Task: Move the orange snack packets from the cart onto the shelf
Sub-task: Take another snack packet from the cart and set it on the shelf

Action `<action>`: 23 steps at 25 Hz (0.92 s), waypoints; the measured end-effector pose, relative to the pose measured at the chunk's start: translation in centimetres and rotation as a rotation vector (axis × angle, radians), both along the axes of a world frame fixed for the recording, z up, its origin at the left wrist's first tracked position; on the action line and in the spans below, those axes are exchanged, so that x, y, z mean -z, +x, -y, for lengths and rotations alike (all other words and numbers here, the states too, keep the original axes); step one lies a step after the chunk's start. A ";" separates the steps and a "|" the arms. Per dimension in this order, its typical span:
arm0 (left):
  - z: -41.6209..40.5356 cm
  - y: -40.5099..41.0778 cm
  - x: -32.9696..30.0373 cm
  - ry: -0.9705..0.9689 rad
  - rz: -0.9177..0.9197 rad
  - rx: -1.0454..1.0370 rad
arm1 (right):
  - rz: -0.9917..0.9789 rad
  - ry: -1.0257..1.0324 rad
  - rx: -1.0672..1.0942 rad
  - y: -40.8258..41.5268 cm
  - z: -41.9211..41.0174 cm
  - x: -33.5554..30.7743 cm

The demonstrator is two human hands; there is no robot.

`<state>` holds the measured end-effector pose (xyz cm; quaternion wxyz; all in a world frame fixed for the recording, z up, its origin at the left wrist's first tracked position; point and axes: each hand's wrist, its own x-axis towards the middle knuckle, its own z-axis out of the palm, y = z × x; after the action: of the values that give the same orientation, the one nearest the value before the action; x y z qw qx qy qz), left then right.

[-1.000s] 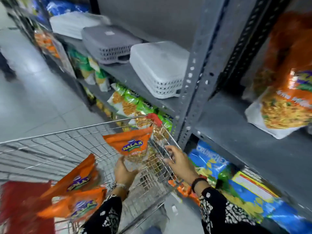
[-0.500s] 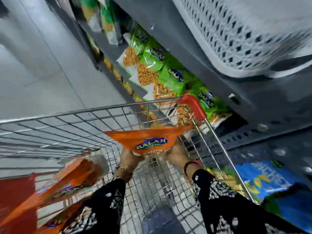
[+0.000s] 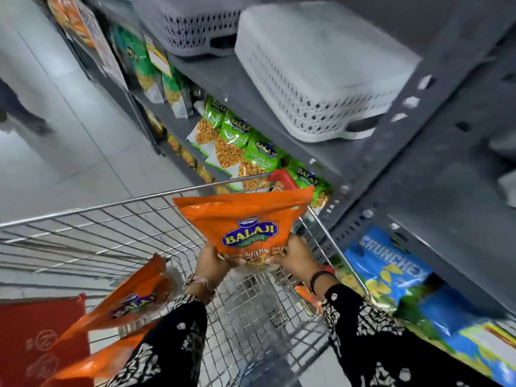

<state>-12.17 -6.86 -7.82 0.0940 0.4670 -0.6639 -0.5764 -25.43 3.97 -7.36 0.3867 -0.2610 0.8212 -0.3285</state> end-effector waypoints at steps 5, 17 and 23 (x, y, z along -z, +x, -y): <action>-4.9 1.5 -9.5 -0.096 -0.148 0.165 | -0.108 -0.157 0.031 1.7 -8.2 -9.5; -24.6 -9.3 -24.6 -0.168 -0.451 0.631 | -0.475 -0.267 0.389 -1.5 -33.6 -25.4; -35.6 -19.0 -25.2 -0.126 -0.483 0.840 | -0.491 -0.292 0.717 -6.2 -43.3 -25.9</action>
<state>-31.20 28.77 17.39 0.0329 0.0052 -0.7877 -0.6151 -31.61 47.31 18.54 0.0016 -0.0824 0.8722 -0.4822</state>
